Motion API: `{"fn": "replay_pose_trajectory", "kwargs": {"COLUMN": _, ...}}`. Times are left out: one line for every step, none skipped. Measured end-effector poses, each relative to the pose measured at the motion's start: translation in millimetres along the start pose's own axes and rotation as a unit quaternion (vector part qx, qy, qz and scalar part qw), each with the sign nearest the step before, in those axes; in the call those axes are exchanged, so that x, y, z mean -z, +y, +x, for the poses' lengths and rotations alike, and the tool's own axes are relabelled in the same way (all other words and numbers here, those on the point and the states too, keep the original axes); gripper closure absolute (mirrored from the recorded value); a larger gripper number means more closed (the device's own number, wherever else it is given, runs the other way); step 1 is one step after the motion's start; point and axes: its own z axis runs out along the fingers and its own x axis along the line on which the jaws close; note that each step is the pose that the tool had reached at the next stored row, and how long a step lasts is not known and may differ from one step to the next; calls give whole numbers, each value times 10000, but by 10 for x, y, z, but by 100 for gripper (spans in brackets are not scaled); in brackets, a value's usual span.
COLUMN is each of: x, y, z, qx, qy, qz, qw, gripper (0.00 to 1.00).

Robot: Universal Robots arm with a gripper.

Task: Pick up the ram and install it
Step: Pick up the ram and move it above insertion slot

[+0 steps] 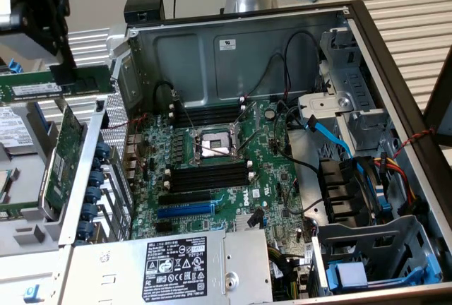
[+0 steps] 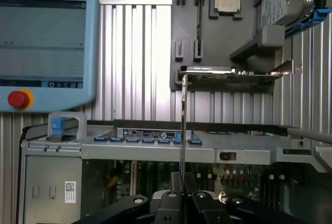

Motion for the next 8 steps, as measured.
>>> {"fn": "replay_pose_trajectory", "kwargs": {"x": 6, "y": -45, "z": 0, "qx": 1, "qy": 0, "qz": -1, "qw": 10000, "gripper": 87}}
{"fn": "replay_pose_trajectory", "kwargs": {"x": 12, "y": -90, "z": 0, "qx": 0, "qy": 0, "qz": -2, "qw": 10000, "gripper": 87}}
{"fn": "replay_pose_trajectory", "kwargs": {"x": 15, "y": -134, "z": -1, "qx": 0, "qy": 0, "qz": -3, "qw": 10000, "gripper": 87}}
{"fn": "replay_pose_trajectory", "kwargs": {"x": 17, "y": -179, "z": -1, "qx": 0, "qy": 0, "qz": -3, "qw": 10000, "gripper": 87}}
{"fn": "replay_pose_trajectory", "kwargs": {"x": 18, "y": -227, "z": -1, "qx": 0, "qy": 0, "qz": -3, "qw": 10000, "gripper": 87}}
{"fn": "replay_pose_trajectory", "kwargs": {"x": 19, "y": -270, "z": -2, "qx": 0, "qy": 0, "qz": -4, "qw": 10000, "gripper": 87}}
{"fn": "replay_pose_trajectory", "kwargs": {"x": 20, "y": -317, "z": -2, "qx": 0, "qy": 0, "qz": -4, "qw": 10000, "gripper": 87}}
{"fn": "replay_pose_trajectory", "kwargs": {"x": 20, "y": -362, "z": -3, "qx": 0, "qy": 0, "qz": -5, "qw": 10000, "gripper": 87}}
